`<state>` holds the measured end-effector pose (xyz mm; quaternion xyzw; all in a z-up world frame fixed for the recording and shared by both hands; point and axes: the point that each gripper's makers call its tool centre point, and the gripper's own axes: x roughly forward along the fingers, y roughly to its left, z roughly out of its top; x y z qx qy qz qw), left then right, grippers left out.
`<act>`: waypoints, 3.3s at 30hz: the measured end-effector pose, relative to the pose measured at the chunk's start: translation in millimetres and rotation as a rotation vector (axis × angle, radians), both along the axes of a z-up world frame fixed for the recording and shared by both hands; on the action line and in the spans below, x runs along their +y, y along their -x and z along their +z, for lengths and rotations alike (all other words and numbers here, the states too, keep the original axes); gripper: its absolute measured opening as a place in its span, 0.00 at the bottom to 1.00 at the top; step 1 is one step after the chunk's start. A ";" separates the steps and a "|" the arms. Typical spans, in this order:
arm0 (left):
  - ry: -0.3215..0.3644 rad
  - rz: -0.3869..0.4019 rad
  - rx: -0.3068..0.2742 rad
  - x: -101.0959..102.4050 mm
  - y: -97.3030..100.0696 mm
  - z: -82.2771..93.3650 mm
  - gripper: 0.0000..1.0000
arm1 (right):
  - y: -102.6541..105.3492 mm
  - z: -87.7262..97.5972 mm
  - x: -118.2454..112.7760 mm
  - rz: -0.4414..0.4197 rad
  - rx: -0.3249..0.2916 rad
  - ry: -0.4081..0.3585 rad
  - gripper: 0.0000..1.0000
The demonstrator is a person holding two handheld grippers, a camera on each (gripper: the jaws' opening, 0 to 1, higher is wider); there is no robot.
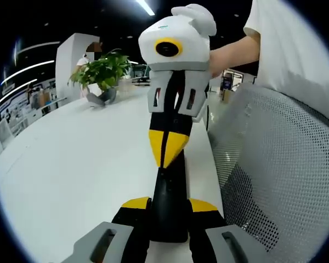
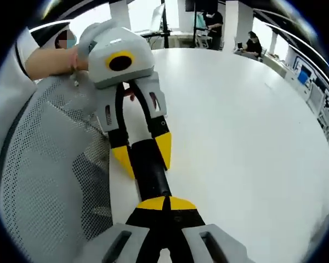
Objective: Press the specified remote control buttons in sequence, fully releasing each button before pressing the next.
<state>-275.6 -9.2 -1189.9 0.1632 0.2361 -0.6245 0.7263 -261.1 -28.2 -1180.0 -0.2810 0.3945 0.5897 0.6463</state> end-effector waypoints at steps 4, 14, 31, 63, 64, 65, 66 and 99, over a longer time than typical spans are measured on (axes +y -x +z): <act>-0.001 0.001 -0.002 0.0 -0.1 0.0 0.25 | 5.1 -4.5 3.3 0.038 0.020 0.021 0.00; -0.006 -0.003 -0.007 0.0 -0.5 -0.2 0.25 | 0.6 -6.2 3.8 -0.012 0.103 0.106 0.00; -0.009 -0.001 -0.015 0.8 -0.5 -0.7 0.25 | 23.0 4.7 5.9 0.045 -0.018 0.008 0.00; -0.007 0.012 -0.012 -0.4 -0.7 -0.1 0.25 | 14.6 -1.7 13.8 0.092 -0.087 0.034 0.00; -0.007 0.012 -0.012 -0.5 -0.7 -0.1 0.25 | 15.1 -1.6 13.9 0.088 -0.079 0.034 0.00; -0.007 0.012 -0.012 -0.5 -0.7 -0.1 0.25 | 15.5 -0.9 14.1 0.079 -0.077 0.029 0.00; -0.007 0.012 -0.012 -0.6 -0.7 -0.1 0.25 | 14.4 -0.4 15.0 0.073 -0.088 0.020 0.00; -0.029 0.016 0.006 -2.0 -1.3 0.1 0.25 | 17.8 -2.0 20.2 0.115 -0.109 0.009 0.00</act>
